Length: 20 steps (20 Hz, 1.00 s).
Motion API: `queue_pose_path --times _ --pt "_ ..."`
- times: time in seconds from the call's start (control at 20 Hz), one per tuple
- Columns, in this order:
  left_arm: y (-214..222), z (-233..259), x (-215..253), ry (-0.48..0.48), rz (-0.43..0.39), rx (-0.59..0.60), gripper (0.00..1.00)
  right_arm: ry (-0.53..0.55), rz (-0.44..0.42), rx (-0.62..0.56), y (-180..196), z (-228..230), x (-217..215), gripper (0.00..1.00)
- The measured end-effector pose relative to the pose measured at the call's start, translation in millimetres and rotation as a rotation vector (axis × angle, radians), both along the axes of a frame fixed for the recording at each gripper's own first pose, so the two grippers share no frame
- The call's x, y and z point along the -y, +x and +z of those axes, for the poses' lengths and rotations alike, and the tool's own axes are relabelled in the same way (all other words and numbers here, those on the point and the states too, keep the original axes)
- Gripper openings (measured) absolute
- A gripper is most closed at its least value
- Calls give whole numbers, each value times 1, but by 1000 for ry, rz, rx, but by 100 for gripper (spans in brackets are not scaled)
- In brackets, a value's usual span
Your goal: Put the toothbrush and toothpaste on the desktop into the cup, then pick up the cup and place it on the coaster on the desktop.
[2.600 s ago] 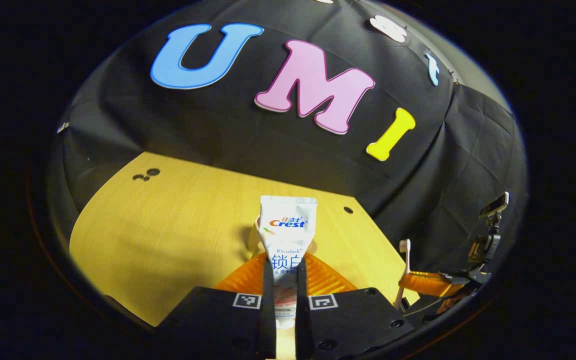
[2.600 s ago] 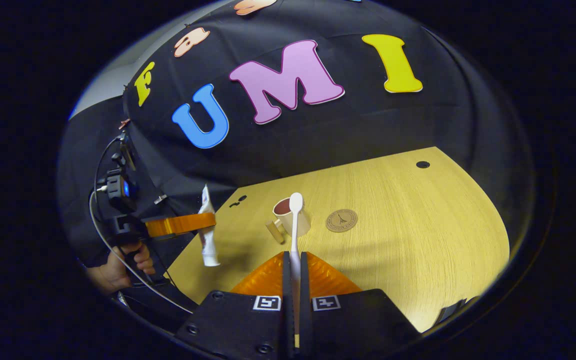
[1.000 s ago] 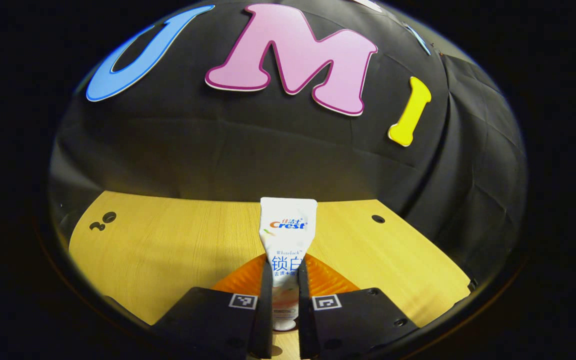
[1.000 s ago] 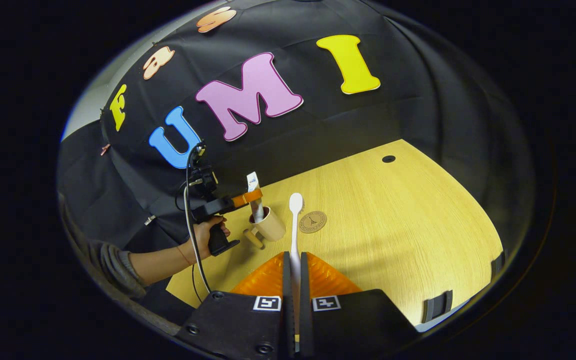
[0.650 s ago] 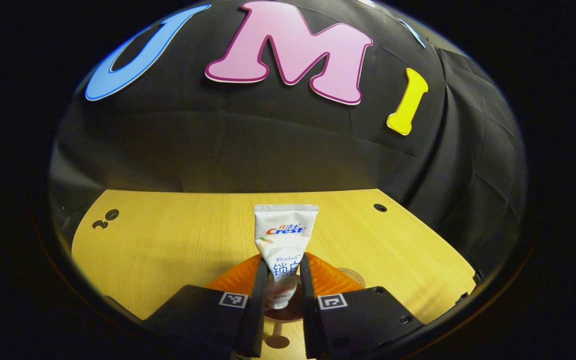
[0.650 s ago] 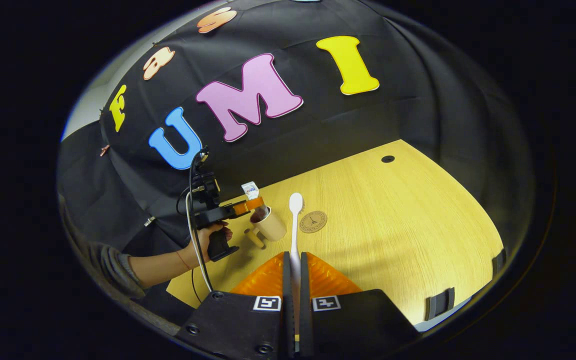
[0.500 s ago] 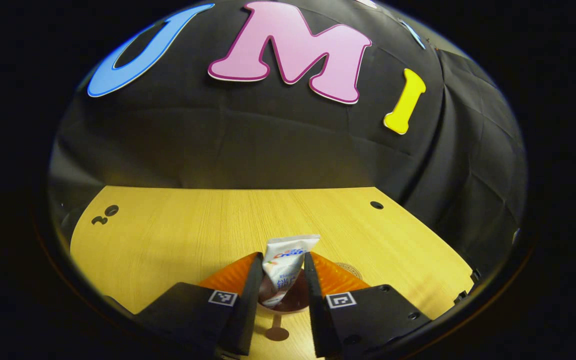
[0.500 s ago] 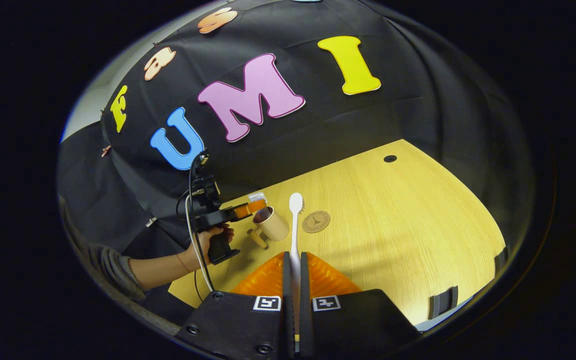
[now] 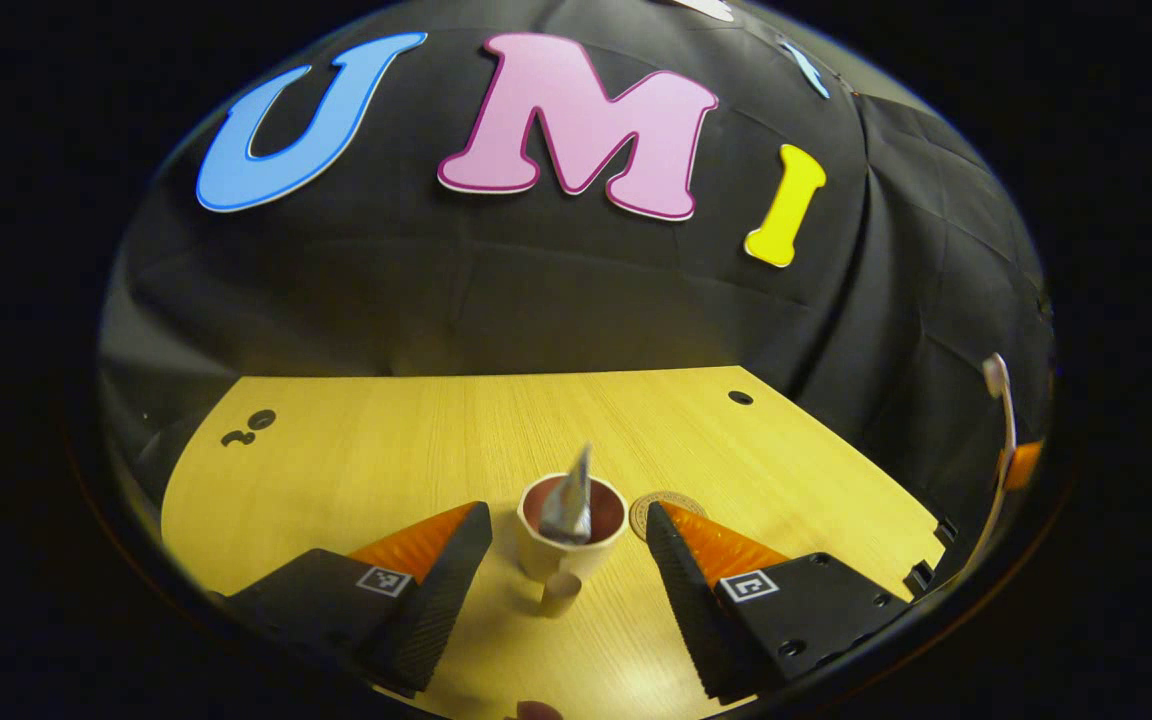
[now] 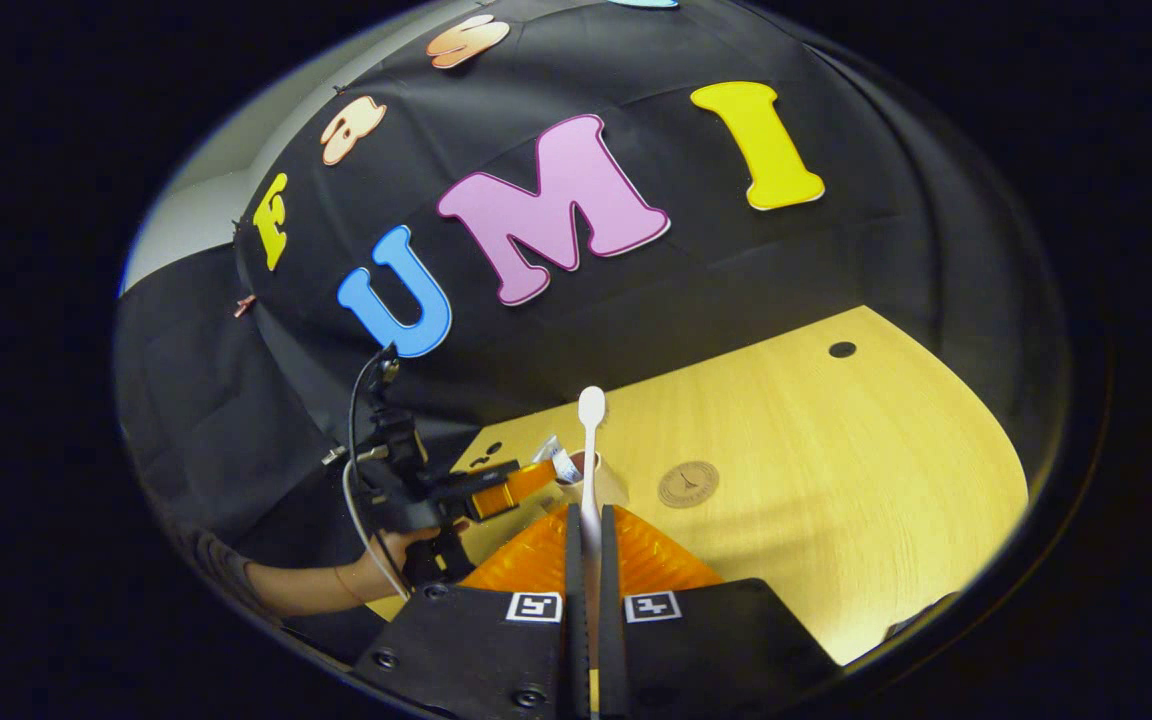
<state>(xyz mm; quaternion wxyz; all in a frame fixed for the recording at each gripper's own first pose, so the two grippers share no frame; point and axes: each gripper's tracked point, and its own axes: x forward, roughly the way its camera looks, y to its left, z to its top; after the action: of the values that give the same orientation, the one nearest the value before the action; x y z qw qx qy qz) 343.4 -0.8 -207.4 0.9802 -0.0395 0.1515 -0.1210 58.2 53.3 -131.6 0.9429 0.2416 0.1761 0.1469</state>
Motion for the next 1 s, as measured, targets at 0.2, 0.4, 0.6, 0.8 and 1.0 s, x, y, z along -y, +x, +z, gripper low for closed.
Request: queue_pose_path --times 0.2,0.4,0.6,0.8,1.0 --pt "-59 1 3 -17 -11 -24 96 31 62 78 46 20 -23 8" --pt "-111 -5 0 -64 23 -67 96 76 110 129 89 26 -45 8" --pt "-146 -16 -2 -78 58 -115 96 105 148 158 131 24 -60 8" --pt "-170 -21 3 -103 111 -152 96 172 142 182 176 18 -69 8" --pt "-189 -27 9 -114 171 -189 96 190 160 182 218 -6 -84 8"
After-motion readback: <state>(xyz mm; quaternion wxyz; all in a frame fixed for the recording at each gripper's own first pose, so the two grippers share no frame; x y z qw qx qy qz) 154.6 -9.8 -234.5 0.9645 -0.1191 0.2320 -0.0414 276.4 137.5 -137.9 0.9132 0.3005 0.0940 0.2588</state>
